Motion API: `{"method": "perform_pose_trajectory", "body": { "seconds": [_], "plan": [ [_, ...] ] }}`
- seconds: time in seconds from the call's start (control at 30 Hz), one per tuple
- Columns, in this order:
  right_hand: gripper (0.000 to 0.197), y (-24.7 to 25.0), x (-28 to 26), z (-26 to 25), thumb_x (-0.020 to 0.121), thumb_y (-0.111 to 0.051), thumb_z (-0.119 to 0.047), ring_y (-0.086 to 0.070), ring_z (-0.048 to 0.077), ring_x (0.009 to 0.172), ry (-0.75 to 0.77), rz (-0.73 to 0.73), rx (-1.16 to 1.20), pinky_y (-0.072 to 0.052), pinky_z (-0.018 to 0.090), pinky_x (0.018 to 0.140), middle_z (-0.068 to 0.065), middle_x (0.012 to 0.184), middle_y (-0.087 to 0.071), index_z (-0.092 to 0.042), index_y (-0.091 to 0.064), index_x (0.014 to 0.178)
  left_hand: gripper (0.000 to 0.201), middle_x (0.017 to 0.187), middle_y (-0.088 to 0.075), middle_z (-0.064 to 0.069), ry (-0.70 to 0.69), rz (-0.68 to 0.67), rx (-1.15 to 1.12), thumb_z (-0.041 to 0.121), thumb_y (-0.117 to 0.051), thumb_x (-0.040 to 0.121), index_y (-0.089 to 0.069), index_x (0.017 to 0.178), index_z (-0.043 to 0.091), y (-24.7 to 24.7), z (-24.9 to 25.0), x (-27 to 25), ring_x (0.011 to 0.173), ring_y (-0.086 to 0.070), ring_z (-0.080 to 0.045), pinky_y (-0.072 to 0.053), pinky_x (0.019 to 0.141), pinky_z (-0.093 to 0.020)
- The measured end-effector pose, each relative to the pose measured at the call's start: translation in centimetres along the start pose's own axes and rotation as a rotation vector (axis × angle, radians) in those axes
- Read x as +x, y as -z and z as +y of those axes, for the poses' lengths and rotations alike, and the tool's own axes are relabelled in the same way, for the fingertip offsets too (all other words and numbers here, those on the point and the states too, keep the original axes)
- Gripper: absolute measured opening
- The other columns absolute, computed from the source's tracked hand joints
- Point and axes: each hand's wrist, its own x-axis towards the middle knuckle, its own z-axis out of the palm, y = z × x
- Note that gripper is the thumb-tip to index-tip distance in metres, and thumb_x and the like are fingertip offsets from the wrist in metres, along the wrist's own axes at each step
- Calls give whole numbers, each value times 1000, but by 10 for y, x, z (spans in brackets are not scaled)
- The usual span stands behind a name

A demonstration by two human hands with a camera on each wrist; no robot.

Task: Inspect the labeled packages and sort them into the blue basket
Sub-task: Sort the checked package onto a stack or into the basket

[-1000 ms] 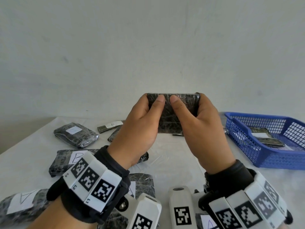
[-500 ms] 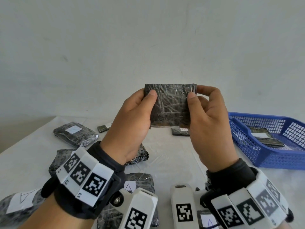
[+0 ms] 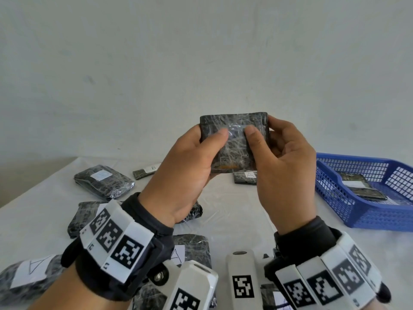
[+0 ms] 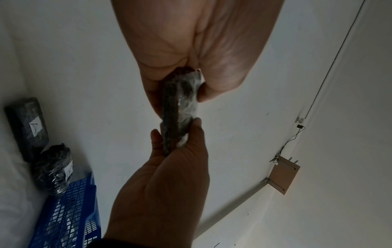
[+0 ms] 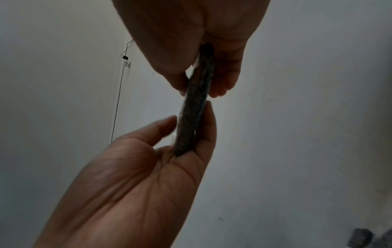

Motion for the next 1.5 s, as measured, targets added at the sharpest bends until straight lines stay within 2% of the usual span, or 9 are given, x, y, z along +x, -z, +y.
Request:
{"method": "perform_pose_trajectory", "body": {
  "seconds": [0.27, 0.53, 0.7, 0.87, 0.97, 1.07, 1.27, 1.37, 1.5],
  "plan": [
    [43, 0, -1, -3, 96, -73, -31, -73, 5, 101, 37, -105, -25, -60, 26, 86, -9, 110, -74, -14, -59, 134, 17, 109, -78, 0, -55, -7, 24, 13, -55, 105, -68, 116, 15, 0, 1, -1, 108, -73, -16, -55, 99, -38],
    [28, 2, 3, -4, 100, -70, -23, -73, 16, 111, 22, -178, 82, -59, 46, 99, -2, 117, -76, -19, -63, 127, 27, 113, -78, -2, -41, -74, -47, 6, -49, 106, -60, 130, 11, 0, 10, -4, 108, -74, -15, -59, 88, -27],
    [43, 3, 5, -5, 107, -56, -14, -70, 13, 120, -73, -202, 219, -57, 34, 103, 4, 130, -72, -3, -51, 148, 32, 113, -78, 0, -14, -85, -125, 6, -46, 106, -58, 134, 13, 0, 18, -6, 103, -75, -13, -60, 80, -24],
    [79, 5, 6, -3, 89, -62, -26, -63, 9, 131, -198, -259, 409, -50, 30, 111, -4, 141, -66, -12, -35, 161, 63, 105, -81, 2, 10, -12, -241, 5, -47, 105, -26, 162, 21, 1, 22, -4, 93, -77, -13, -62, 74, -27],
    [89, 10, 6, -1, 85, -66, -45, -50, 8, 144, -134, -332, 275, -40, 37, 121, -6, 157, -51, -22, -30, 164, 57, 92, -81, 0, 19, 32, -356, 3, -47, 104, -32, 159, 14, 1, 24, -3, 83, -77, -13, -64, 70, -29],
    [82, 14, 5, -2, 90, -62, -49, -51, 5, 141, -19, -323, 141, -47, 29, 112, -7, 157, -48, -22, -33, 161, 48, 103, -80, -10, 69, 0, -386, 2, -44, 105, -43, 152, 6, 2, 26, -3, 87, -77, -17, -63, 71, -29],
    [62, 10, 6, -6, 79, -72, -36, -66, 14, 107, -45, -143, 243, -55, 23, 83, 7, 117, -67, -10, -60, 134, 40, 103, -77, -14, 122, -77, -360, 14, -61, 83, -65, 118, -4, 1, 22, -4, 92, -75, -19, -63, 77, -27],
    [66, 7, 5, -7, 81, -65, -28, -69, 14, 110, -120, -133, 223, -56, 27, 92, 2, 120, -71, -10, -55, 145, 41, 97, -79, -11, 95, -49, -311, 10, -65, 74, -65, 113, -2, -2, 16, -4, 86, -76, -17, -63, 74, -26],
    [97, 6, 5, -6, 72, -70, -46, -63, 8, 126, -153, -205, 139, -52, 29, 106, -7, 139, -63, -18, -39, 160, 41, 96, -78, -11, 66, -39, -315, 11, -66, 76, -63, 114, -5, 0, 14, -2, 87, -76, -18, -63, 75, -26]
  ]
}}
